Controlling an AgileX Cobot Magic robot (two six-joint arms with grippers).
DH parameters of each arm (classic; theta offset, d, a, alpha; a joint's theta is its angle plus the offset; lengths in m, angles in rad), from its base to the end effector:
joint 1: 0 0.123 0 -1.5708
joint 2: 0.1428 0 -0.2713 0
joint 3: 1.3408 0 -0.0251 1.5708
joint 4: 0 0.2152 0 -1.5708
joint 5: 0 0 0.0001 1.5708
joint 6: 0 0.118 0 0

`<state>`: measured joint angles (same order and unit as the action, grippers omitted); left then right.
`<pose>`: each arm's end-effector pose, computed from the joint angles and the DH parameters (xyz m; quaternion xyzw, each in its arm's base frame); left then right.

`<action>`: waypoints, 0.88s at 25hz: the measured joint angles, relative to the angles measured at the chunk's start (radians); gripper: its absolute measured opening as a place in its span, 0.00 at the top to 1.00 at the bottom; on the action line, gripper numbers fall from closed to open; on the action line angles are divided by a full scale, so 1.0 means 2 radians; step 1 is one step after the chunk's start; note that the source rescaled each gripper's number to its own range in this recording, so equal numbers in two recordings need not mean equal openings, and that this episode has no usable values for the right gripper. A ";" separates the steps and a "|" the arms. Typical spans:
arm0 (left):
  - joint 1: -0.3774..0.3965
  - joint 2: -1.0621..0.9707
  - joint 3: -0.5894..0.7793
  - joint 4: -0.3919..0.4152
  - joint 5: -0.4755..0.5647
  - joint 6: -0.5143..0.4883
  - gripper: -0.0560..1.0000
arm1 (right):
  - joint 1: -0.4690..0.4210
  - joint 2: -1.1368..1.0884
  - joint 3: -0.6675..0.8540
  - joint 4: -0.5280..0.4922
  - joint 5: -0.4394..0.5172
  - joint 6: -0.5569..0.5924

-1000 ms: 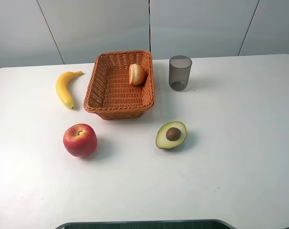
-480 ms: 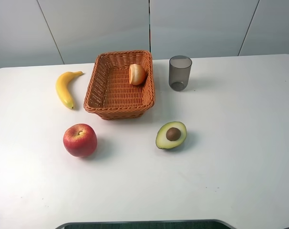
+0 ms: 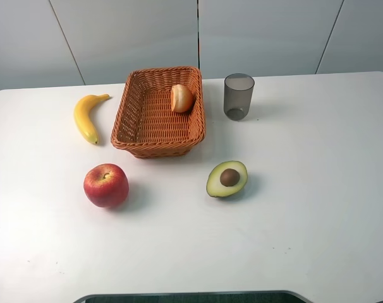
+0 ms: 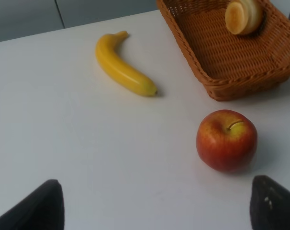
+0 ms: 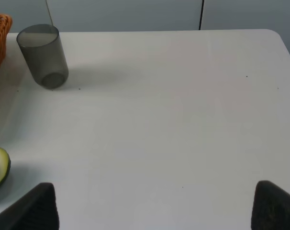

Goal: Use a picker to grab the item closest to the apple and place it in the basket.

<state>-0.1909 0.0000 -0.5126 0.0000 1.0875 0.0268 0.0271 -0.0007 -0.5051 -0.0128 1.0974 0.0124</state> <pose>-0.0009 0.0002 0.2484 0.0931 0.8518 -0.0422 0.5137 -0.0008 -0.0014 0.2454 -0.0059 0.8611 0.0036 0.5083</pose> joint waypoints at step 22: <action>0.000 0.000 0.000 0.000 0.000 0.000 0.00 | 0.041 0.000 0.000 0.000 0.000 0.000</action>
<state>-0.1909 0.0000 -0.5126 0.0000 1.0875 0.0268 0.1085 -0.0007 -0.5051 -0.0128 1.0974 0.0124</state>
